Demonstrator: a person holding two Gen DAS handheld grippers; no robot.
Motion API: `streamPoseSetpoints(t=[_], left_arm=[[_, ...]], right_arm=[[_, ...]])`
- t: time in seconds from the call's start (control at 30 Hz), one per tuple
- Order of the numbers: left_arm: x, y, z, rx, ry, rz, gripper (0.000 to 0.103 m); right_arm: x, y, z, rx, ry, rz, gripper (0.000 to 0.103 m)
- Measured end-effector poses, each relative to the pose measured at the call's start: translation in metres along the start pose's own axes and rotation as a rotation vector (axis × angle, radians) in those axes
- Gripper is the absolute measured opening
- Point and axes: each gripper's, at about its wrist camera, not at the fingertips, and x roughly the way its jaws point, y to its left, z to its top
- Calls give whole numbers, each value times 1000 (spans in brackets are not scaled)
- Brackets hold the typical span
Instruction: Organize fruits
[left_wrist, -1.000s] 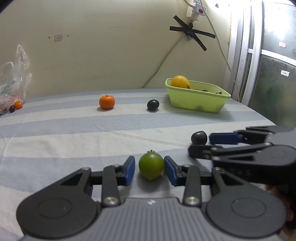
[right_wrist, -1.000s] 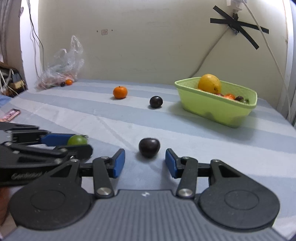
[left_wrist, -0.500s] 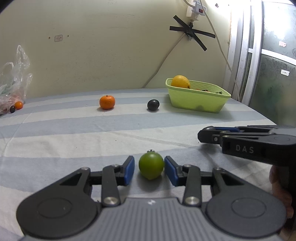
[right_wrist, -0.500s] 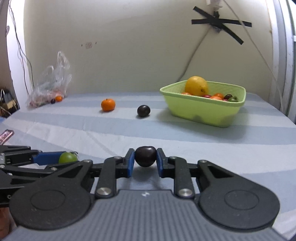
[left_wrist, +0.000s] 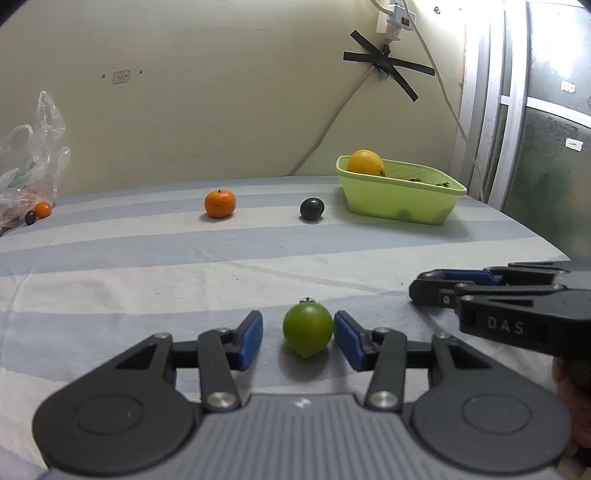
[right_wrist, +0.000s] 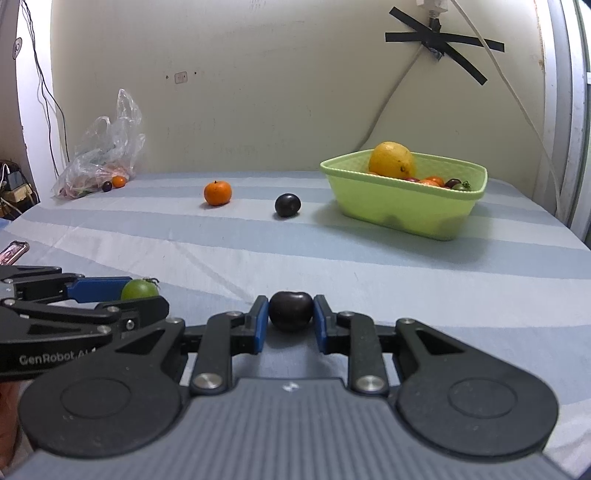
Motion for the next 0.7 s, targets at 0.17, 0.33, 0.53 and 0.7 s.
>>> streamPoseSetpoints(t=[0.17, 0.33, 0.53, 0.7], left_arm=[[0, 1, 1, 1, 2, 7, 48], [0, 1, 1, 2, 2, 11, 49], [1, 1, 1, 1, 3, 16, 51], [1, 1, 1, -3, 4, 22, 54]], right_arm=[[-1, 1, -1, -4, -2, -5, 30], [-2, 2, -1, -1, -1, -9, 34], [-3, 1, -2, -2, -10, -11, 44], [-3, 0, -2, 2, -9, -8, 44]])
